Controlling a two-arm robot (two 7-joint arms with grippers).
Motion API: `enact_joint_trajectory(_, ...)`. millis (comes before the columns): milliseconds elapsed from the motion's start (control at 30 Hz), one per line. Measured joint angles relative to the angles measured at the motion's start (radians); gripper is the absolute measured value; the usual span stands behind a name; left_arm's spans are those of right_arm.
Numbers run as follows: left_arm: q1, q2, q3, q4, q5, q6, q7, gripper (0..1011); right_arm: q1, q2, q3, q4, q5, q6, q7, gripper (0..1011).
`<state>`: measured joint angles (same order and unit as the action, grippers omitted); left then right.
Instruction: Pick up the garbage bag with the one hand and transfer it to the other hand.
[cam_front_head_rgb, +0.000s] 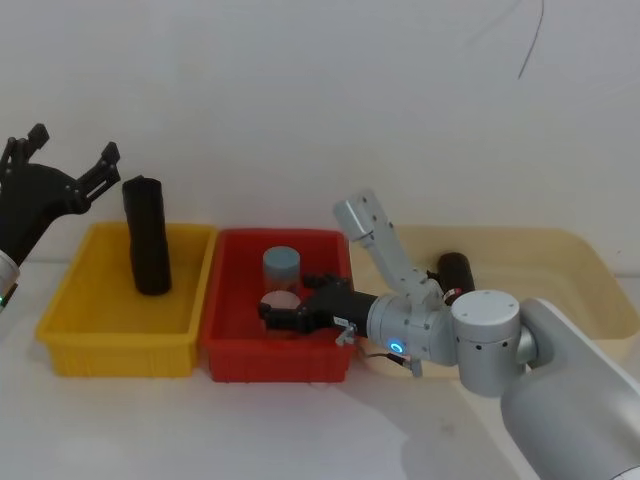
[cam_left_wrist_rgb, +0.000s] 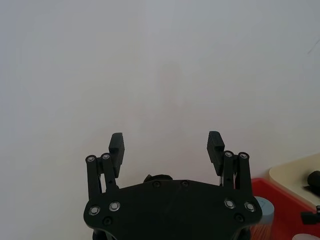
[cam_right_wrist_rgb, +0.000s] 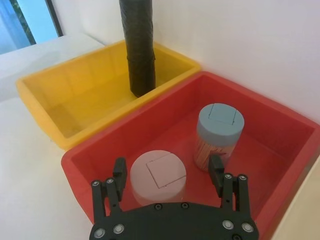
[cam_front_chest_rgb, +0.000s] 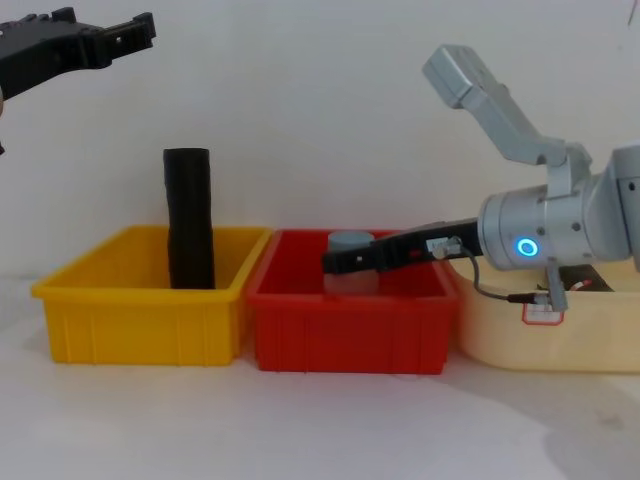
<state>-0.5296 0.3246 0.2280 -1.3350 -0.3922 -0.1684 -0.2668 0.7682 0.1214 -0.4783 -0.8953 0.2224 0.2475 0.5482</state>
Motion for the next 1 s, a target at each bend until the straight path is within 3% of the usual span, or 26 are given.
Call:
enact_joint_trajectory(433,0.0,0.0,0.0,0.0,0.0,0.0,0.0,1001,0.01,0.001,-0.033,0.016,-0.022,-0.009,-0.012,994)
enact_joint_trajectory(567,0.0,0.0,0.0,0.0,0.0,0.0,0.0,1001,0.011,0.002,-0.04,0.017,-0.031,-0.015,-0.019,945)
enact_joint_trajectory(700,0.0,0.0,0.0,0.0,0.0,0.0,0.0,1001,0.008,0.005,-0.046,0.016,-0.041,-0.024,-0.026,801)
enact_joint_trajectory(900,0.0,0.0,0.0,0.0,0.0,0.0,0.0,1001,0.001,0.008,-0.046,0.004,-0.043,-0.031,-0.032,666)
enact_joint_trajectory(1000,0.0,0.0,0.0,0.0,0.0,0.0,0.0,1001,-0.006,0.012,-0.043,-0.01,-0.042,-0.034,-0.034,663)
